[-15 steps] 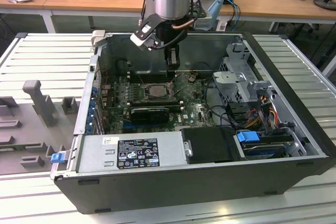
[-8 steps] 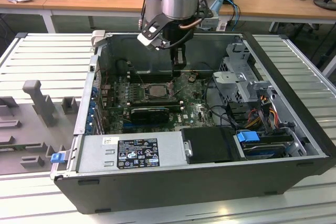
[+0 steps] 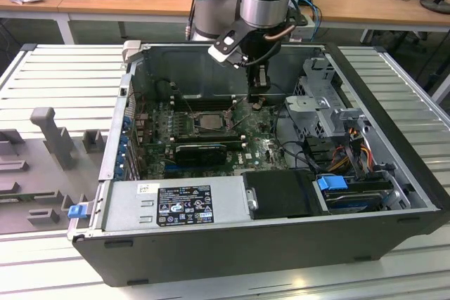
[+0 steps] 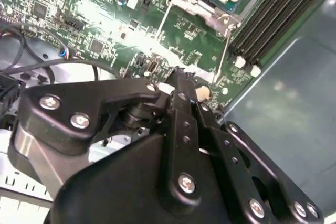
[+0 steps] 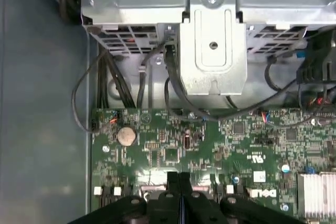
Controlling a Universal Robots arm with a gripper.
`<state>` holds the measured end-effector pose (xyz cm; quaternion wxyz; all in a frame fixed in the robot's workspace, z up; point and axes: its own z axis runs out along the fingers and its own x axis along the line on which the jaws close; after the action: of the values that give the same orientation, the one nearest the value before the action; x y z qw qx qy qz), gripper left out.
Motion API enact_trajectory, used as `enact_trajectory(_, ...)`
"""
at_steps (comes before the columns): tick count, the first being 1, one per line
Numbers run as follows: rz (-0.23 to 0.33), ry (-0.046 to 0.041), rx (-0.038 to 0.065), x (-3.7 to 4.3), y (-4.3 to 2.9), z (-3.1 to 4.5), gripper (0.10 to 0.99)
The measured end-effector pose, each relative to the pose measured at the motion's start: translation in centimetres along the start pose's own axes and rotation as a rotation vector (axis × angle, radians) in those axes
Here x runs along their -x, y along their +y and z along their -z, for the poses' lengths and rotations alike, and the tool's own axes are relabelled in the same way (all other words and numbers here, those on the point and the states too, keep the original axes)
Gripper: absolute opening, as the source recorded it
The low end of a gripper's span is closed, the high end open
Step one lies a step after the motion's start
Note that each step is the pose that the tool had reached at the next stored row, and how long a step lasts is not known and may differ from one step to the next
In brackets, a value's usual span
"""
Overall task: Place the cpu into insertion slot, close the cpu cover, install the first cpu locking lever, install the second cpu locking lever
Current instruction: 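Close the cpu cover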
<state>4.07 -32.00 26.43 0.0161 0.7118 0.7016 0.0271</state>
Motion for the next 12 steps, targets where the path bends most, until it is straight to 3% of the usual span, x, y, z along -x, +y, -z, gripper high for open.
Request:
enact_trajectory(1, 0.000, 0.0000, 0.000, 0.00, 0.20, -0.18, 0.106)
enact_trajectory(2, 0.000, 0.0001, 0.000, -0.01, 1.06, -0.49, 0.106)
enact_trajectory(5, 0.000, 0.0000, 0.000, 0.00, 1.45, -1.10, 0.106)
enact_trajectory(8, 0.000, 0.0002, 0.000, 0.00, 1.25, -1.61, 0.106)
enact_trajectory(12, 0.000, 0.0063, -0.002, 0.02, 0.01, -1.62, 0.106)
